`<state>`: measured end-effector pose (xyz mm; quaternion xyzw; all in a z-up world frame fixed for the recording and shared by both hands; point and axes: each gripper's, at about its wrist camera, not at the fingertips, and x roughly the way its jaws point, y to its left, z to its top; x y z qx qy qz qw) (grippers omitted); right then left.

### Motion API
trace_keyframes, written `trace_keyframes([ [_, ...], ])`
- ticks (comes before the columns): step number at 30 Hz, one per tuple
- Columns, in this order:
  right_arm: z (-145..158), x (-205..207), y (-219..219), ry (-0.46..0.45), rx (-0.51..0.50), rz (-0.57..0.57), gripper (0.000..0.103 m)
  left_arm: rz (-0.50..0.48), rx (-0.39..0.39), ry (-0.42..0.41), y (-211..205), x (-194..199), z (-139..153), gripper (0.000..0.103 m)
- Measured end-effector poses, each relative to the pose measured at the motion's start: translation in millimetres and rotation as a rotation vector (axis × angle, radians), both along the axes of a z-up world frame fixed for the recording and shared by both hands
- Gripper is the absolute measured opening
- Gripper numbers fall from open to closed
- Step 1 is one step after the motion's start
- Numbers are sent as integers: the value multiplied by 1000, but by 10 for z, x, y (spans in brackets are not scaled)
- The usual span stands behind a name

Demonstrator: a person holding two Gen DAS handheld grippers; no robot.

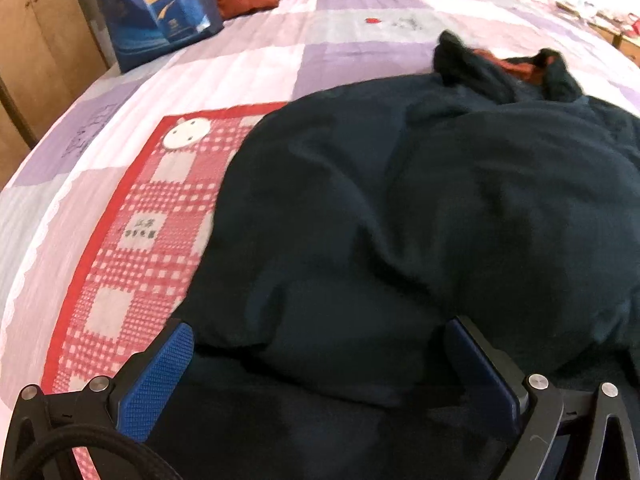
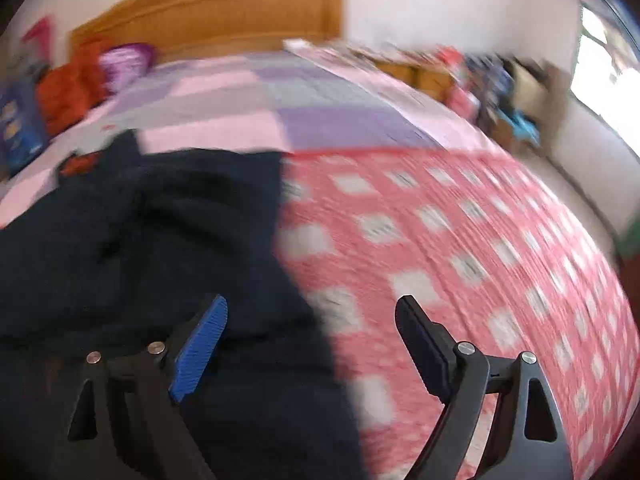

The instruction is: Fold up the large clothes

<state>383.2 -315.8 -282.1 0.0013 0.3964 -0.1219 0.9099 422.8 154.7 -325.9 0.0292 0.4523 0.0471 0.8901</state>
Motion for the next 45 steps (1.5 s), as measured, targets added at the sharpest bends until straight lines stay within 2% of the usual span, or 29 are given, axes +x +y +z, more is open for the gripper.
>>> trace_keyframes([
  [6, 167, 215, 1163, -74, 59, 299, 89, -69, -65, -70, -391, 36, 254, 103],
  [9, 6, 341, 1574, -11, 32, 392, 89, -123, -29, -31, -624, 153, 150, 103],
  [11, -210, 447, 1570, 65, -31, 389, 87, -133, -23, 16, -627, 200, -3, 103],
  [12, -251, 450, 1483, 71, -45, 375, 87, -127, -41, 32, -574, 196, -41, 103],
  [13, -267, 441, 1318, 80, -57, 314, 87, -112, -54, 36, -497, 173, -42, 103],
  [15, -241, 391, 905, 90, 57, 244, 87, -86, -37, 28, -363, 78, 5, 103],
  [16, -202, 319, 791, 86, 78, 261, 87, -70, -9, 27, -283, 7, 26, 103],
  [18, -115, 159, 865, 80, -24, 313, 87, -39, 23, 37, -138, -118, 45, 103],
  [19, -56, 60, 953, 72, -69, 325, 87, -26, 16, 44, -68, -194, 58, 103],
  [20, -7, -29, 1004, 58, -74, 332, 87, -20, -10, 47, -26, -279, 76, 103],
  [22, 60, -226, 1097, 42, 11, 370, 87, -16, -74, 62, -7, -443, 92, 103],
  [24, 12, -409, 1361, 84, 79, 421, 87, -38, -80, 110, -101, -573, 7, 103],
  [26, -146, -637, 1641, 149, 60, 493, 87, -77, -43, 159, -236, -719, -130, 103],
  [28, -272, -753, 1741, 193, 30, 519, 87, -83, -12, 193, -254, -852, -241, 103],
  [30, -397, -876, 1537, 242, 6, 444, 87, -56, -25, 206, -156, -999, -279, 103],
  [32, -411, -932, 1098, 261, 36, 313, 87, -22, -18, 214, -58, -1088, -263, 103],
  [35, -260, -1125, 515, 256, 79, 131, 87, 5, -4, 226, 18, -1244, -205, 103],
  [37, -112, -1263, 383, 238, 73, 89, 87, 6, 4, 234, -17, -1337, -143, 103],
  [40, 76, -1522, 474, 229, 62, 115, 87, 0, 16, 245, -131, -1427, -57, 103],
  [45, 146, -1859, 1017, 258, 128, 241, 87, -5, 2, 267, -283, -1592, 30, 103],
])
